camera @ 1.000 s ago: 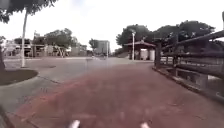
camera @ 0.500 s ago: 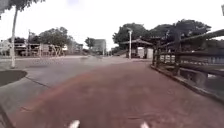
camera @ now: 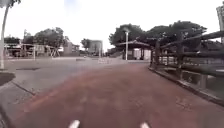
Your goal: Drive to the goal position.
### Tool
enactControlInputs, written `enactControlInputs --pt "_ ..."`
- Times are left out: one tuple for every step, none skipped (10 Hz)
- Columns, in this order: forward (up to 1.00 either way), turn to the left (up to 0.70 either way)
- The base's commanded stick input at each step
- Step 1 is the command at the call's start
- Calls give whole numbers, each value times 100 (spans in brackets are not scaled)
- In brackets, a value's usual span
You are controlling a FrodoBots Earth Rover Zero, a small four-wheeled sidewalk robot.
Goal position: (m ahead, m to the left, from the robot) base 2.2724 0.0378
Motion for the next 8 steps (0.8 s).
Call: enactControlInputs --pt "70 8" --pt "70 8" --pt "70 8" --pt "70 8" --pt "70 8" --pt "70 8" --pt "70 8" --pt "70 8"
